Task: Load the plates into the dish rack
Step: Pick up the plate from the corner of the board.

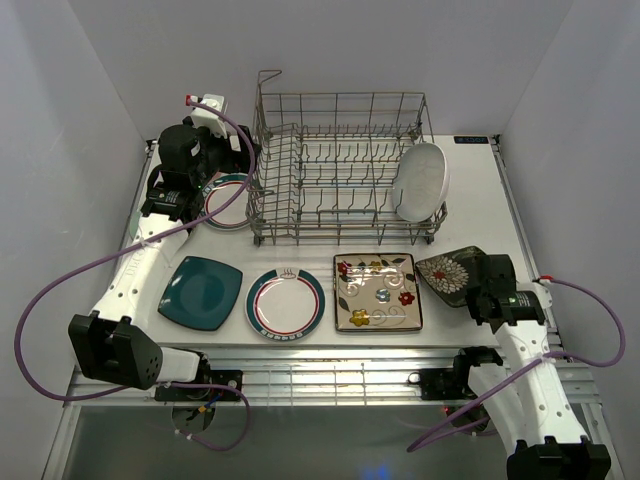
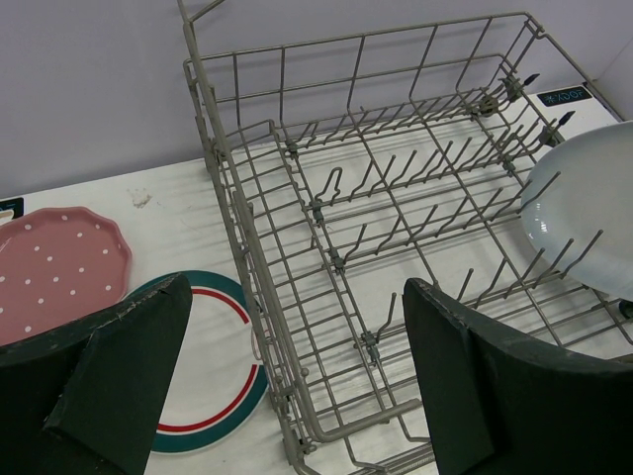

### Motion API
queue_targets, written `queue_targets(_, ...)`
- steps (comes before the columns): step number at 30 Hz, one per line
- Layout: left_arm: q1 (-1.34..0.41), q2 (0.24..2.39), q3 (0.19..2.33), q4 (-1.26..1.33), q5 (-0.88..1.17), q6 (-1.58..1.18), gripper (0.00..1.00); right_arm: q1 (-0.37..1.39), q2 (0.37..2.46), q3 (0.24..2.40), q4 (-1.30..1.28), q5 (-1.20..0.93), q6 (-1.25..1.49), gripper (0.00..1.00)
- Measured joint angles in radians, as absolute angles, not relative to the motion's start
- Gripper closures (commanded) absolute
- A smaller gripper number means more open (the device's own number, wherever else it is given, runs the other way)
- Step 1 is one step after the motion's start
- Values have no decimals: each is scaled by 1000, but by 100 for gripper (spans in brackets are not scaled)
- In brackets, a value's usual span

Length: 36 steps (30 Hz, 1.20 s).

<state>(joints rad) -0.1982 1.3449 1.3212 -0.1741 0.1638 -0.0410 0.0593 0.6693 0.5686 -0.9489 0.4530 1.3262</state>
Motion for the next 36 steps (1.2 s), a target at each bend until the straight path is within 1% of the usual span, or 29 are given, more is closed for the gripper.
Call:
queue_targets(14, -198, 1345, 1321, -174, 165, -38, 2, 59, 694, 728, -1052, 547, 1184, 92)
queue_targets(29, -198, 1345, 1321, -174, 165, -38, 2, 59, 829, 919, -1101, 593, 1001, 92)
queue_targets(36, -198, 1345, 1321, -175, 166, -35, 2, 59, 839, 999, -1111, 611, 929, 92)
